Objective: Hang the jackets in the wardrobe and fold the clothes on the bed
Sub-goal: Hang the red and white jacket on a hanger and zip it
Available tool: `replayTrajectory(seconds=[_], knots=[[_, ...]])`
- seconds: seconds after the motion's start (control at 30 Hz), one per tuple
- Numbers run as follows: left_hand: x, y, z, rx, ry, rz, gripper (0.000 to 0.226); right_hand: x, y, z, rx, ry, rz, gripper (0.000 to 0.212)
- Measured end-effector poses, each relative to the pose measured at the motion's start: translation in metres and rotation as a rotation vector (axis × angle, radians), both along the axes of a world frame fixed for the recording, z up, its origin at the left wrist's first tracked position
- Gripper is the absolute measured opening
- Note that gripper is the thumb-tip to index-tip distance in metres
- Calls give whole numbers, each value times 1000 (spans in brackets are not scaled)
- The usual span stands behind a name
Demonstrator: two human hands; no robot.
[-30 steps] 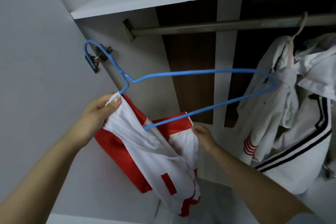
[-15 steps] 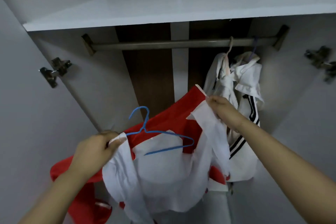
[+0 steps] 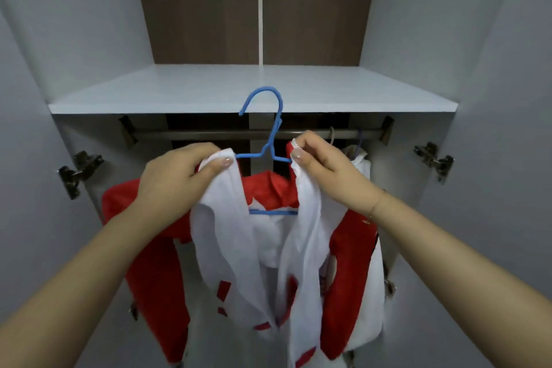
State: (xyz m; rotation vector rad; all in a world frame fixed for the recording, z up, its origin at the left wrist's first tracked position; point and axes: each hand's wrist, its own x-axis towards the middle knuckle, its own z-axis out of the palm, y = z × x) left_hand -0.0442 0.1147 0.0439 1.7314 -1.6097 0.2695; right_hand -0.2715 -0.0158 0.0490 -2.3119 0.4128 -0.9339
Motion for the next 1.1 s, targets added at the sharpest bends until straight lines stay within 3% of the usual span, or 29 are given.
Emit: replayTrajectory(seconds=[0.17,0.37,0.5,0.67,0.87,1.1], knots=[[10,-36,71,-102,-95,-65,31,7,-14,69,-159,-178,-215,21],[39,-99,162,-229,-204,-52,30,51,-72,160,-608,-60,-543,19],[61,-150,228,-345,-337,59,34,79,-135,228,-858,-118,-661,28],[98,-237,279,-283,-408,158,32,114,-238,274,-973,-83,-733,27],[165,-356,265,-89,-293,215,25,172,-373,252,-907,-21,-717,25],[209,-437,140,155,-143,72,30,224,-439,142,-785,274,-484,30]])
